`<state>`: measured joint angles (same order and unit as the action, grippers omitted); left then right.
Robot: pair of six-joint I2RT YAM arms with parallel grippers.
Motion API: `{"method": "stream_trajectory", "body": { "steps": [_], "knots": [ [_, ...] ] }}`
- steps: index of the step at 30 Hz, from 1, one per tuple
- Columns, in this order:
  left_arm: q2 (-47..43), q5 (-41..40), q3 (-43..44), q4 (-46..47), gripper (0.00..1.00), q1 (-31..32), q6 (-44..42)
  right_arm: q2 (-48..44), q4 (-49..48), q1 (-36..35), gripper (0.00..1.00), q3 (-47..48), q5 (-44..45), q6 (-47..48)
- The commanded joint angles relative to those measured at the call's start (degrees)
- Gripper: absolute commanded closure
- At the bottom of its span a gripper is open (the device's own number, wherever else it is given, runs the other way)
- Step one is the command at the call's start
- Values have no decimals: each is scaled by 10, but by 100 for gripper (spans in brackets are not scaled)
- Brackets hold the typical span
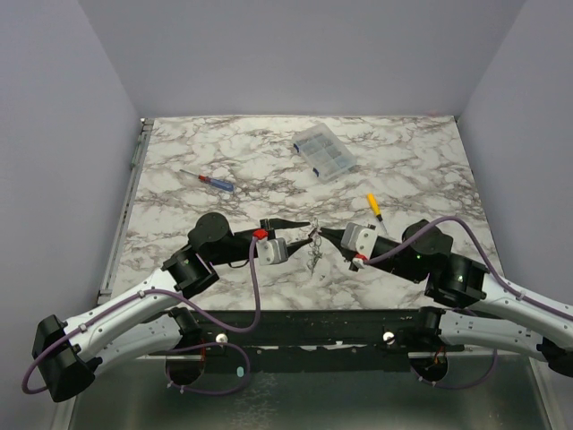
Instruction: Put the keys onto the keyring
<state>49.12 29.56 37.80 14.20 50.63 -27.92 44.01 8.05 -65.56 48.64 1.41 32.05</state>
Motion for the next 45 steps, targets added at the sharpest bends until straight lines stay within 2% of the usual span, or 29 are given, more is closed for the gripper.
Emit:
{"method": "stream_trajectory", "body": {
  "steps": [1,6,9,10,13,18,29,45],
  "knots": [
    [-8,17,-9,22,59,2,4,-7,-32,-3,99,-2,-37,-17],
    [-10,30,-11,28,60,1,9,-3,-43,-3,99,-7,-40,-20],
    [-10,31,-10,28,67,2,11,1,-44,-3,99,-4,-42,-19],
    [-10,30,-10,29,73,1,11,3,-45,-3,99,-2,-43,-18],
    [-10,27,-9,29,100,1,10,5,-48,-3,99,-1,-45,-17],
    [-11,26,-9,29,100,1,10,3,-74,-3,99,-12,-43,-23],
    [-11,44,-8,29,100,1,12,3,-217,-3,99,-80,-27,-57],
    [-21,-6,-12,29,100,1,5,-19,-185,-3,99,-88,34,-54]
  ]
}}
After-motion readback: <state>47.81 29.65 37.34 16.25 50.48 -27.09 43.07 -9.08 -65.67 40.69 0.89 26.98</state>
